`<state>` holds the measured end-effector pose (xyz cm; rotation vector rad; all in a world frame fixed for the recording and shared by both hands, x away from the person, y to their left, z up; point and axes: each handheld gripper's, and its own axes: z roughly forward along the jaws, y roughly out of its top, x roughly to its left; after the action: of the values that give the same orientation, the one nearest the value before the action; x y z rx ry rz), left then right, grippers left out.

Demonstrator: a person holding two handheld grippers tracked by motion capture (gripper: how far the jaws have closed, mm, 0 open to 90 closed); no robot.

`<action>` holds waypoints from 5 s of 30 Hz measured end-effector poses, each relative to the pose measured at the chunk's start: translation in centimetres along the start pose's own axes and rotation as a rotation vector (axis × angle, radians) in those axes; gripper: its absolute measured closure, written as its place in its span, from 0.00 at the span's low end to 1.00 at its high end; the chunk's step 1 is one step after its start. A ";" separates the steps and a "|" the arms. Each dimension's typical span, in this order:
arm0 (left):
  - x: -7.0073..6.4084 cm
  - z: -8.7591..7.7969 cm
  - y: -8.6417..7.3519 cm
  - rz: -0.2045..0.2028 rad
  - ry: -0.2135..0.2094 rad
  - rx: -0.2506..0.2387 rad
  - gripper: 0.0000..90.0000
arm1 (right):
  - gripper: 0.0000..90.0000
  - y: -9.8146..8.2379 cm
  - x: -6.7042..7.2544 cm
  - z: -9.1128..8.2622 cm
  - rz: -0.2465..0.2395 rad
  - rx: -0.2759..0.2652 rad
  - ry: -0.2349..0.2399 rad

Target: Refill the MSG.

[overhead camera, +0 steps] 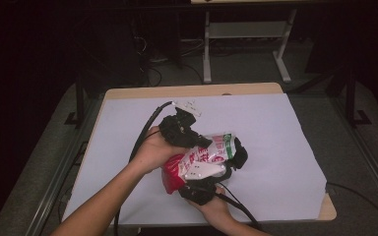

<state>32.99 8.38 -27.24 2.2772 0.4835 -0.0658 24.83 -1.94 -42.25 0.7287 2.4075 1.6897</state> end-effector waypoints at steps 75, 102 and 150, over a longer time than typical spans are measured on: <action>0.5 -0.7 0.6 -0.012 0.007 -0.095 1.00 | 1.00 -0.1 -0.7 -0.3 0.039 -0.009 -0.065; 0.5 -0.5 0.8 -0.013 0.009 -0.084 1.00 | 1.00 -0.1 -0.6 -0.2 0.042 -0.009 -0.061; 0.4 -0.2 1.4 -0.015 0.022 -0.073 1.00 | 1.00 0.1 -0.7 0.0 0.055 -0.032 -0.039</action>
<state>33.83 7.81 -26.20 2.2051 0.5062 -0.0295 25.46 -2.28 -42.29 0.8228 2.3504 1.7134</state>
